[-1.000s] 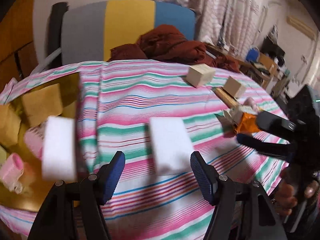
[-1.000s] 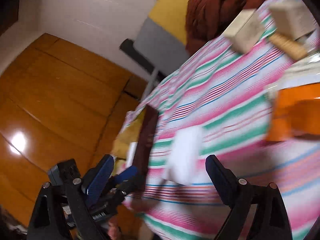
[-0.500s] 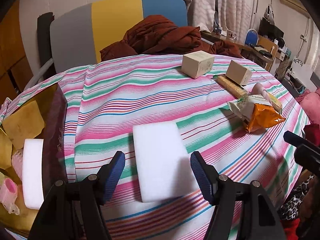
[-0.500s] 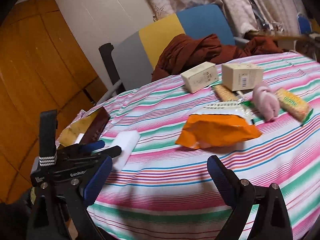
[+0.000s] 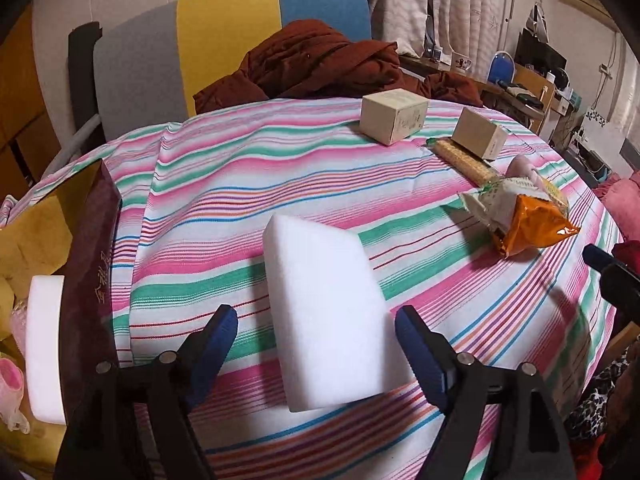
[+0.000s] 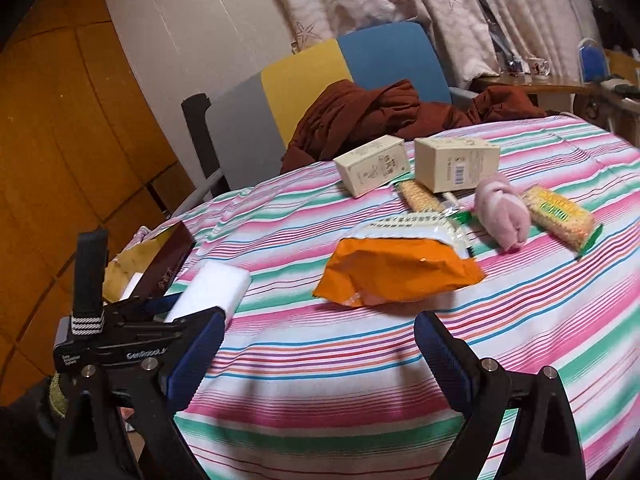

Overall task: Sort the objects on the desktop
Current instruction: 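Grasp a white sponge with the left tool while the right tool reaches for the orange snack bag, then lift the white sponge with the left tool while the right tool grasps the orange snack bag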

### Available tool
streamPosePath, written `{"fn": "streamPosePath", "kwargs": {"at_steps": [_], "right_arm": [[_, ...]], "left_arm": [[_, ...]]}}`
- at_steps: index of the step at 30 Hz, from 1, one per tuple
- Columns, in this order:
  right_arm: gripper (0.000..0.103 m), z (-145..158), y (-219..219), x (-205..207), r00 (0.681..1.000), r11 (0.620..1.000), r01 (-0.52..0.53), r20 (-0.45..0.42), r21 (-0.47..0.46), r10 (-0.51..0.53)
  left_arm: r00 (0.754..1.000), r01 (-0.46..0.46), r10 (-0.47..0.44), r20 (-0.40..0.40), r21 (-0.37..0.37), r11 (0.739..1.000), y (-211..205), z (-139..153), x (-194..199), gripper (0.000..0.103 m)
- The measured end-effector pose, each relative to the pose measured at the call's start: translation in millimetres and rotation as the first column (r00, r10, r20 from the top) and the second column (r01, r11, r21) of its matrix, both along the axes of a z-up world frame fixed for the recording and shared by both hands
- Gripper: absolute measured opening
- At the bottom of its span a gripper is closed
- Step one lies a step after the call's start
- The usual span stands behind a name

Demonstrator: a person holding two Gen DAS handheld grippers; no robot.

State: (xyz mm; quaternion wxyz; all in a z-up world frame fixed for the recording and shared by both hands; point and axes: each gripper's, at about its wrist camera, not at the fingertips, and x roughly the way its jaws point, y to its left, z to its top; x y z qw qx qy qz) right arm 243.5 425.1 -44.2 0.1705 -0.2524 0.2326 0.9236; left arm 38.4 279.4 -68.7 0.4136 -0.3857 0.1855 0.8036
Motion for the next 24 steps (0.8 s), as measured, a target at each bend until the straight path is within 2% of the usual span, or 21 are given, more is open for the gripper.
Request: {"fn": "streamPosePath", "kwargs": {"at_steps": [2,7,10,12,16,17,21,23,24], "right_arm": [[0.098,3.1,0.2,1.1,0.999,0.998,0.029,0.016,0.052,-0.03],[0.102,5.3,9.7,-8.1,0.992,0.982,0.084,0.075,0.167,-0.098],[0.103,1.1,24.0,-17.8,0.988,0.981,0.104,0.098,0.164,-0.122],[0.103,-2.3,31.6,-27.2,0.981,0.976,0.119,0.131,0.181,-0.144],[0.103,-6.8,37.7,-44.7,0.977,0.976,0.102,0.166,0.193,-0.134],[0.103,-8.7,38.3,-49.9,0.975,0.975,0.097,0.178,0.199,-0.133],[0.103,-20.0,43.5,-70.3,0.951,0.965,0.112,0.255,0.236,-0.172],[0.099,-25.3,48.3,-74.5,0.943,0.965,0.128,0.272,0.23,-0.19],[0.094,-26.5,51.1,-73.3,0.947,0.969,0.137,0.261,0.207,-0.19]], "left_arm": [[1.0,0.003,-0.003,-0.011,0.002,1.0,1.9,1.6,1.7,0.083],[1.0,0.002,0.0,0.025,-0.043,0.999,10.5,-15.5,-5.7,0.082],[1.0,-0.004,0.004,0.007,-0.043,0.999,9.8,-14.5,-3.7,0.08],[1.0,-0.007,0.007,0.001,-0.046,0.999,9.2,-14.6,-4.4,0.072],[1.0,0.003,-0.004,-0.005,-0.037,0.999,6.5,-15.8,-5.7,0.07],[1.0,0.005,-0.005,-0.007,-0.031,1.0,5.7,-15.5,-5.5,0.066],[1.0,0.013,-0.013,-0.006,-0.009,1.0,2.7,-15.0,-5.7,0.065],[1.0,0.017,-0.017,-0.008,0.0,1.0,1.2,-15.1,-5.5,0.064],[1.0,0.017,-0.016,-0.004,0.008,1.0,0.7,-15.0,-6.1,0.064]]}}
